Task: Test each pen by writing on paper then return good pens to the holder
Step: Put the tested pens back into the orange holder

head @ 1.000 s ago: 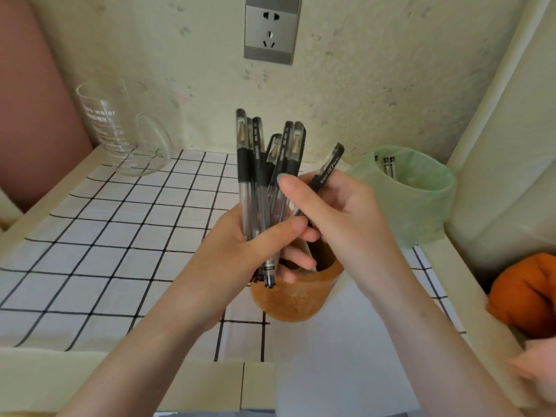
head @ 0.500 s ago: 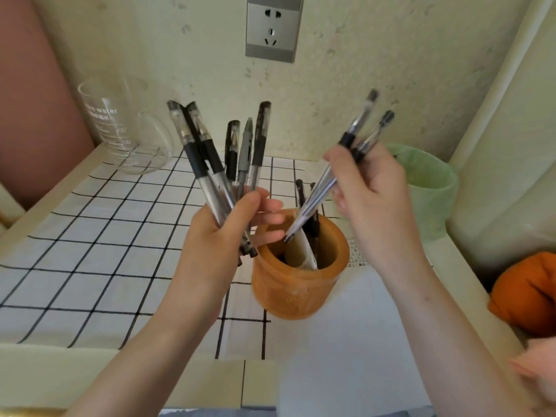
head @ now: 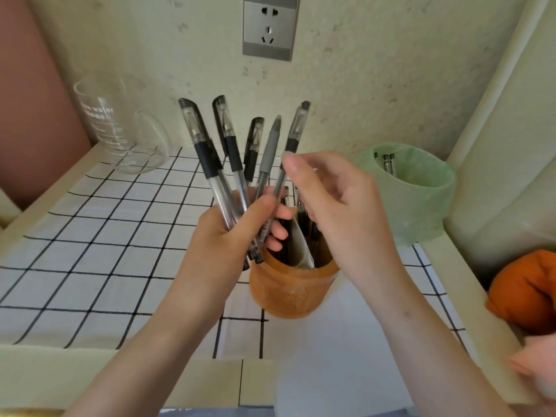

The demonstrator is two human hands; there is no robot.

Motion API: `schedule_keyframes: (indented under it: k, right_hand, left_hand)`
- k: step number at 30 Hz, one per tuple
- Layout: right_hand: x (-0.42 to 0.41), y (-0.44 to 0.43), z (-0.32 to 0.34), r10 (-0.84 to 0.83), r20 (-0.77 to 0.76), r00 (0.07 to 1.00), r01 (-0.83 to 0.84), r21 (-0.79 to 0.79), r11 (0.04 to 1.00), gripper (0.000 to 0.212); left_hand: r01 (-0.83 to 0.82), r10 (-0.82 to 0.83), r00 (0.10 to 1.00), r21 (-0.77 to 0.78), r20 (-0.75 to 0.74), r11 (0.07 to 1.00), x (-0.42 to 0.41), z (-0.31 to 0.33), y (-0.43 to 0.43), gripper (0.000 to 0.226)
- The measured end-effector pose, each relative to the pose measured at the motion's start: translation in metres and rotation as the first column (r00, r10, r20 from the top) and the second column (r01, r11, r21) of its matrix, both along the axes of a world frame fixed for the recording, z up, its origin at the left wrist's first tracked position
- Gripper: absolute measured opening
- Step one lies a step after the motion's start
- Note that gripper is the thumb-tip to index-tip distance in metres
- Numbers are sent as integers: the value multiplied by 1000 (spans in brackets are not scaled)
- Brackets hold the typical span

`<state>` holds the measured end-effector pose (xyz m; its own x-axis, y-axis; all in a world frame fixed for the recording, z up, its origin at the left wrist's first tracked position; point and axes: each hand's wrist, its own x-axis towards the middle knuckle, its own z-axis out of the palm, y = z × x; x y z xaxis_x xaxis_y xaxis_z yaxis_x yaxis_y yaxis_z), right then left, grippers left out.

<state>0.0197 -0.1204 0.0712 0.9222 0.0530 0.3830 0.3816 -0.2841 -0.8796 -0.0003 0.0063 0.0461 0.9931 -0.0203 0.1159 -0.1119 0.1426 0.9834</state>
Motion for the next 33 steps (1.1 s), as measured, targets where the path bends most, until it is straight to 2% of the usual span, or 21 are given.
schedule_keyframes:
  k: [2, 5, 9, 13, 15, 17, 20, 22, 24, 28, 30, 33]
  right_hand:
    - [-1, 1, 1, 100, -80, 992, -92, 96, 991, 26]
    - [3, -2, -1, 163, -120, 979, -139, 183, 973, 22]
    - [6, 0, -5, 132, -69, 989, -121, 140, 983, 12]
    - [10, -5, 0, 63, -62, 996, -48, 218, 975, 18]
    - [12, -10, 1, 12, -45, 999, -6, 135, 991, 17]
    - [11, -8, -3, 14, -62, 998, -16, -30, 999, 15]
    - [9, -3, -13, 32, -60, 998, -50, -315, 948, 13]
    - [9, -4, -13, 22, -39, 999, -34, -375, 926, 14]
    - [9, -7, -11, 3, -33, 999, -13, -308, 951, 14]
    - [6, -9, -4, -26, 50, 998, 28, -46, 999, 27]
    - [3, -5, 0, 15, 63, 998, -15, -5, 1000, 26]
    - [-1, 0, 1, 114, -13, 993, -114, 47, 992, 24]
  left_hand:
    - [83, -83, 996, 33, 7, 996, -2, 3, -1, 26]
    - [141, -141, 990, 6, -7, 990, -3, 6, -3, 26]
    - [85, -88, 996, -114, -17, 990, -3, 7, -6, 20]
    - [-20, 18, 1000, -123, -21, 992, 1, 3, 1, 23]
    - [-66, 63, 998, -150, -25, 986, 3, 1, 8, 23]
    - [-91, 86, 996, -149, -40, 985, 4, 0, 12, 22]
    - [-61, 60, 998, -83, -8, 995, 3, -1, 8, 25]
    - [-64, 65, 998, -118, 3, 991, 2, -1, 5, 25]
    - [-78, 76, 997, -159, -16, 984, 3, -2, 5, 26]
    - [-57, 51, 998, -166, -43, 984, 3, -3, 5, 27]
    - [-8, 7, 1000, -101, -4, 995, 1, 0, 3, 22]
    - [89, -90, 995, 20, 37, 996, -1, 2, 1, 25]
